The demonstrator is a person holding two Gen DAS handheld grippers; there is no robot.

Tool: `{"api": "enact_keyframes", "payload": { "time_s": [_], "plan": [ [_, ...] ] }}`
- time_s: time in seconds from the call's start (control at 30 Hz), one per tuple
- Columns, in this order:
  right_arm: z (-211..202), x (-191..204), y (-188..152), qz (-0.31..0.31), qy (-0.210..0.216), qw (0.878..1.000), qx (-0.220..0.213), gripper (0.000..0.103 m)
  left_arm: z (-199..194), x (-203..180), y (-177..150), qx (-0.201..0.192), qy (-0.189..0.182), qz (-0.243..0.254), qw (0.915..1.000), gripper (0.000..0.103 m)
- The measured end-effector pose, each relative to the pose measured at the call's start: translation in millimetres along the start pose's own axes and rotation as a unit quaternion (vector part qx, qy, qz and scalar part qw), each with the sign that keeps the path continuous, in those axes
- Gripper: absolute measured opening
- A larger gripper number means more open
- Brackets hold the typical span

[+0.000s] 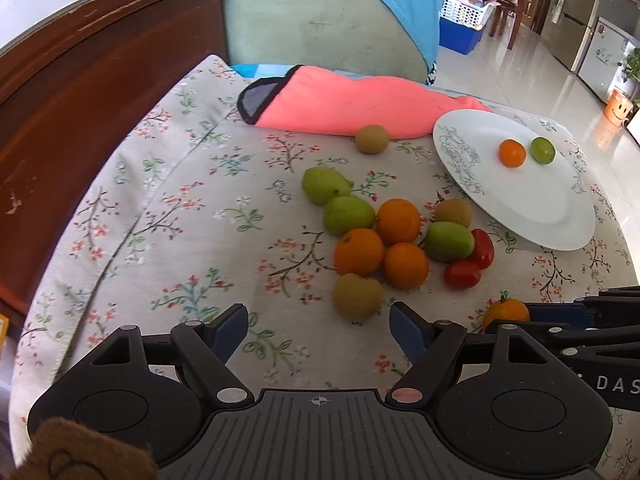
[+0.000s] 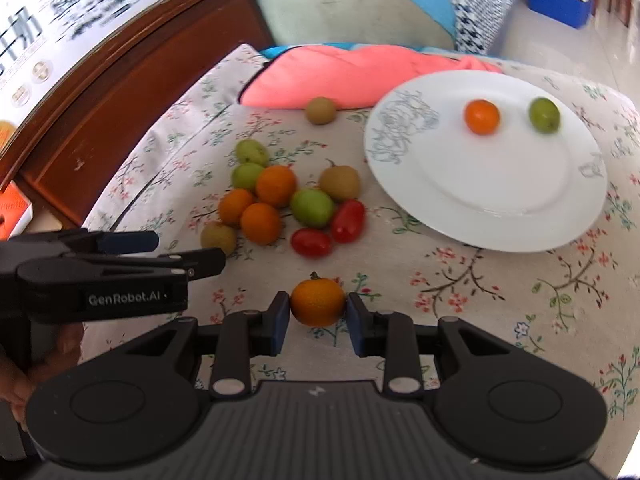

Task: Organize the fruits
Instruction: 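Grasp a stemmed tangerine with right tool while left tool approaches a brown kiwi-like fruit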

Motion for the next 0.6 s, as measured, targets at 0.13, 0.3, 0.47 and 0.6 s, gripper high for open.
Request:
{"api": "enact_keyframes", "payload": {
  "time_s": [0.13, 0.3, 0.47, 0.6],
  "plan": [
    [2, 0, -1, 0.002, -0.001, 1.0, 0.004, 0.033, 6, -2, 2, -0.007, 0.001, 0.001, 1.0, 0.071],
    [3, -1, 0, 0.005, -0.002, 1.0, 0.005, 0.033, 9, -4, 1, -0.011, -0.01, -0.003, 0.9999, 0.059],
    [3, -1, 0, 0.003, -0.003, 1.0, 0.006, 0.033, 10, -7, 3, -0.017, -0.01, 0.001, 0.9998, 0.057],
    [3, -1, 1, 0.002, -0.003, 1.0, 0.006, 0.033, 10, -11, 2, -0.023, -0.001, 0.019, 0.9996, 0.048]
  ]
}}
Point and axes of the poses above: each gripper's, at about its wrist camera, not at the fingertips, and z roughly the way its jaws point, x to its left, y to its top, the point moved 9 cm from there along z, roughly the way its jaws point
